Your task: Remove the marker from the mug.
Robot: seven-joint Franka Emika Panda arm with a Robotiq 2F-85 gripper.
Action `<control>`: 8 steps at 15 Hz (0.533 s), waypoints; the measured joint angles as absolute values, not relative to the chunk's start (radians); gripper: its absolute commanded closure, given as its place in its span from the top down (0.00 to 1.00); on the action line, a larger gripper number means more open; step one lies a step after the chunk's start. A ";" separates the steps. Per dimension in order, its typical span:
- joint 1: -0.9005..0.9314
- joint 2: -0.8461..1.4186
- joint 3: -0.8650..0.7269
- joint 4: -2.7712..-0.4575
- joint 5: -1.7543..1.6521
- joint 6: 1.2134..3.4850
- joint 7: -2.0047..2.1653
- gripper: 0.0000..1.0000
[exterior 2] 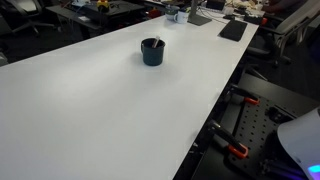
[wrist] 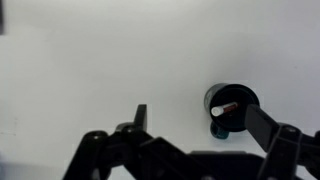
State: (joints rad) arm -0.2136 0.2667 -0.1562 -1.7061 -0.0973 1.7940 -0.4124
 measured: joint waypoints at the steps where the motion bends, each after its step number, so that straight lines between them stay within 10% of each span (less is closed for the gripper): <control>1: -0.214 0.284 -0.144 -1.696 -0.080 1.795 -0.453 1.00; 8: -0.216 0.356 -0.096 -1.684 -0.019 1.795 -0.591 1.00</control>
State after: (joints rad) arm -0.2159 0.3555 -0.0962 -1.6838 -0.0186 1.7948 -0.5911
